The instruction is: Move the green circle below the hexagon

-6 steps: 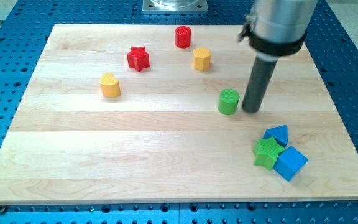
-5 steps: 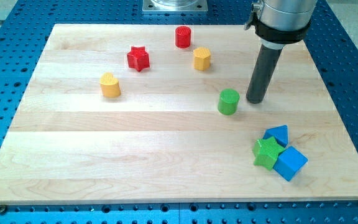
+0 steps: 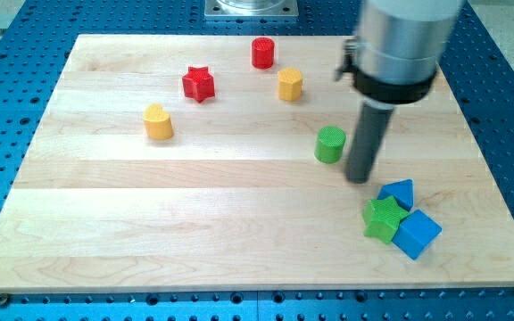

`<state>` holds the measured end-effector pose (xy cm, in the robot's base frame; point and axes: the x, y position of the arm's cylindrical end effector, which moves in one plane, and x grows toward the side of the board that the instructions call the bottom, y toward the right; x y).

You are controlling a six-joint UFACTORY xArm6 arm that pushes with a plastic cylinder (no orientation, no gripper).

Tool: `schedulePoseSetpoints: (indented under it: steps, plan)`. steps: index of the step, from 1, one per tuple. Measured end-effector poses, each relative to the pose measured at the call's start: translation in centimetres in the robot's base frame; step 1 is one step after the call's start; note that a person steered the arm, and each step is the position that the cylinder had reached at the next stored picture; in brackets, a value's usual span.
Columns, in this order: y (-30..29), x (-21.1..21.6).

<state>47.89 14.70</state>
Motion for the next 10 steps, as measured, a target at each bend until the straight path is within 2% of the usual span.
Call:
schedulePoseSetpoints:
  steps: [1, 2, 3, 4, 5, 7, 8, 9, 10]
  plan:
    - [-3.4, -4.4]
    - [-3.1, -2.9]
    - [-4.1, 0.9]
    - [-6.5, 0.2]
    - [-8.4, -3.4]
    - [-9.8, -1.4]
    - [-5.4, -0.9]
    - [2.8, -0.6]
    - [9.9, 4.2]
